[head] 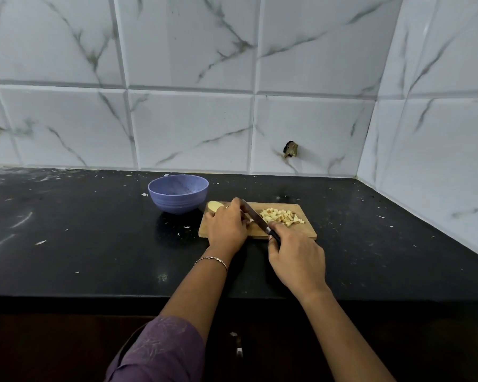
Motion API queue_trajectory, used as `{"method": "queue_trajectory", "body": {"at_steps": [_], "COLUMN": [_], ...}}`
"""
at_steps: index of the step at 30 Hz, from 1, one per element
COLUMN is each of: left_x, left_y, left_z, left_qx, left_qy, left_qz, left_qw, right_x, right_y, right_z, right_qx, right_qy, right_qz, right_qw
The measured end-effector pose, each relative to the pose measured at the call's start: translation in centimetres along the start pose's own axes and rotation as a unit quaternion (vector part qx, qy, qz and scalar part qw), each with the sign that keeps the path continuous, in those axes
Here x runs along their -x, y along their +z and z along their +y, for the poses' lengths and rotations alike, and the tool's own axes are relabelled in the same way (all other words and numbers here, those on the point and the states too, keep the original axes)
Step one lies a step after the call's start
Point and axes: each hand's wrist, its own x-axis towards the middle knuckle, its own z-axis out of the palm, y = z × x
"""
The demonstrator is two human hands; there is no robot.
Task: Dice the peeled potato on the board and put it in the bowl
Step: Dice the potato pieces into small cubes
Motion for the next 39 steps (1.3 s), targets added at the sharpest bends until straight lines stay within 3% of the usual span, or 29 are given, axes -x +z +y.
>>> {"method": "queue_trajectory", "body": {"at_steps": [9, 20, 26, 39], "left_x": [0.2, 0.6, 0.3, 0.1], "left_y": [-0.1, -0.5, -0.2, 0.1], "left_z": [-0.2, 0.5, 0.6, 0.2], "left_qx": [-0.031, -0.078, -0.075, -0.077], "left_qy": [-0.033, -0.011, -0.026, -0.028], "left_qz": [0.018, 0.005, 0.013, 0.008], "left_qw": [0.999, 0.997, 0.997, 0.997], "right_x": [0.0, 0.0, -0.3, -0.6], "right_y": [0.3, 0.7, 0.9, 1.8], "right_z": [0.1, 0.4, 0.3, 0.6], "right_qx": [0.000, 0.021, 0.016, 0.044], "right_qy": [-0.009, -0.041, -0.057, -0.047], "right_qz": [0.008, 0.004, -0.023, 0.000], "right_qw": [1.000, 0.999, 0.998, 0.998]}}
